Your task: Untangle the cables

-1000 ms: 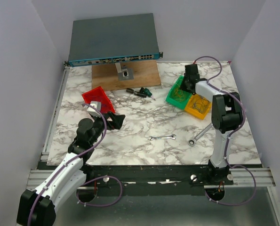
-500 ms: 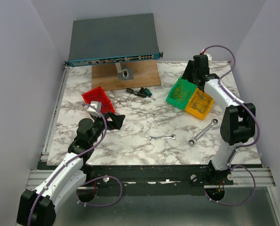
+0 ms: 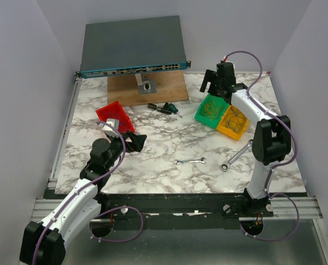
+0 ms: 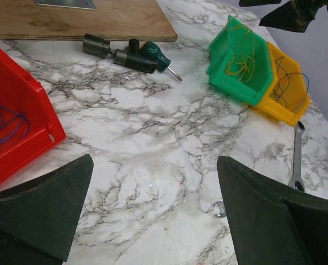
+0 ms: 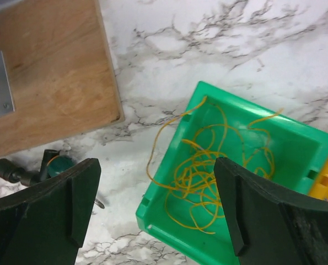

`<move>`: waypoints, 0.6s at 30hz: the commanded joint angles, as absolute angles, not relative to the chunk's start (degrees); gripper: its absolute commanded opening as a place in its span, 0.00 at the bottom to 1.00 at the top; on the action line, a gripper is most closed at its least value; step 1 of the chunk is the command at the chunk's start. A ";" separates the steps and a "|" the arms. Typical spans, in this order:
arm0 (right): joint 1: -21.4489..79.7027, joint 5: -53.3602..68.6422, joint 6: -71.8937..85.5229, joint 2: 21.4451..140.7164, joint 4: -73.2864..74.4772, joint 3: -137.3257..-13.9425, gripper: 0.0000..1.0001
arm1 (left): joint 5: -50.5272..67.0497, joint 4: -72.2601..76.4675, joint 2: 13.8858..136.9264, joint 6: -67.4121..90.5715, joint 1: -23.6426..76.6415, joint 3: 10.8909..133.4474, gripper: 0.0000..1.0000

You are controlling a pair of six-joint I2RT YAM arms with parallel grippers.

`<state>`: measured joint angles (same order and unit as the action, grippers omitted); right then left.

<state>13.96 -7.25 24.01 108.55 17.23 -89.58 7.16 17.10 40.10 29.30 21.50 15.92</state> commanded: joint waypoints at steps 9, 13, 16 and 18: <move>18.98 -20.48 18.94 117.93 25.84 -96.69 0.59 | 6.94 18.81 41.02 28.21 21.69 15.60 0.99; 18.92 -19.87 18.98 114.15 22.29 -92.67 0.36 | 7.00 19.07 41.46 28.26 21.71 15.60 0.99; 18.97 -20.08 18.33 112.22 21.96 -91.67 0.21 | 7.14 19.07 41.84 28.30 21.70 15.82 0.98; 18.91 -21.10 18.42 111.40 22.32 -91.35 0.06 | 7.17 19.08 41.81 28.30 21.71 15.81 0.98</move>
